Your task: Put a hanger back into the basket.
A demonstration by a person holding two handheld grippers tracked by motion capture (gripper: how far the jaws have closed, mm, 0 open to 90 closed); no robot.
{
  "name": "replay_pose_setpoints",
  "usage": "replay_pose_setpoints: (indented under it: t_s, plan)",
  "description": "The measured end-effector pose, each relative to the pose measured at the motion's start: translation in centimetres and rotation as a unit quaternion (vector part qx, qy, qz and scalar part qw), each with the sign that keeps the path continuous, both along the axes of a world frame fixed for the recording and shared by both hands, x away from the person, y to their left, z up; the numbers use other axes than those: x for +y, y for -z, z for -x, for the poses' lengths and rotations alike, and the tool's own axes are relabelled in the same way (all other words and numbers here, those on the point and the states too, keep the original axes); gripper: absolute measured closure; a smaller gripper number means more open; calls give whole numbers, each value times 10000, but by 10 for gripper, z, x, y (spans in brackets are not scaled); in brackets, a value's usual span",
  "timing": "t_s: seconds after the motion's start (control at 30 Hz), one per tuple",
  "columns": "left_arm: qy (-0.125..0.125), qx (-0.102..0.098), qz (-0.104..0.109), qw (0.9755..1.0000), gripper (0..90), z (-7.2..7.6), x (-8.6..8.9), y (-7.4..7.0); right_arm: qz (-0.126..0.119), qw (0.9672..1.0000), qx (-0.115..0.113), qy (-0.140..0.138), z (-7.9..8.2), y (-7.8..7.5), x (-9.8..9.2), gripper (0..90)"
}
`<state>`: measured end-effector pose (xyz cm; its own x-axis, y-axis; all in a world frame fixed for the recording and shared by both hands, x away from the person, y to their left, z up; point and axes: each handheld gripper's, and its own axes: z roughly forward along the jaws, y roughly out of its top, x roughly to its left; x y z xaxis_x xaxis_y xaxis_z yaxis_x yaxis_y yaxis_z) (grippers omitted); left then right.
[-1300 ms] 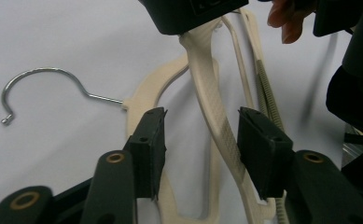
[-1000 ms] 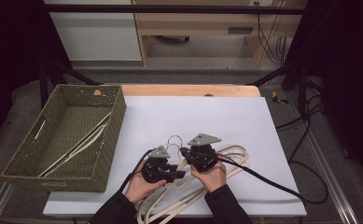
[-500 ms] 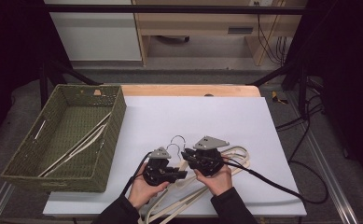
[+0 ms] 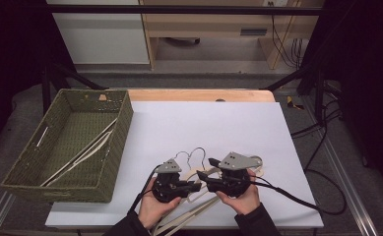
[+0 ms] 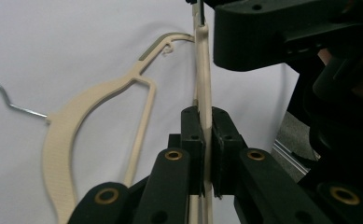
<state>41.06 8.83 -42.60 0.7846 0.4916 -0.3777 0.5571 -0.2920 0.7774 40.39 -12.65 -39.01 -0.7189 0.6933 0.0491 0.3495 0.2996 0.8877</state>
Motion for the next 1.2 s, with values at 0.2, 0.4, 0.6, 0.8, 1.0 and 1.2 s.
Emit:
replay_pose_setpoints:
  t_s: [0.2, 0.4, 0.6, 0.8, 1.0, 1.2]
  plan:
    - [-18, -178, -12, 9998, 858, 8, 0, -8, -182, 9995, -267, -40, 13, -7, -20, 265]
    - [-23, -318, 52, 9995, 858, 13, 11, -23, -303, 9987, -399, 45, 19, -12, -36, 173]
    - [-104, -537, 20, 9985, 857, 12, 26, -37, -284, 9980, -482, 297, 18, -15, -50, 110]
    - [-145, -768, -93, 9969, 856, 11, 39, -47, -326, 9977, -381, 463, 12, -11, -62, 90]
    - [-134, -1048, -151, 9943, 856, 10, 51, -57, -422, 9966, -345, 617, 9, -9, -73, 91]
    - [-253, -1139, -106, 9931, 857, 10, 65, -71, -361, 9962, -343, 716, 7, -7, -80, 91]
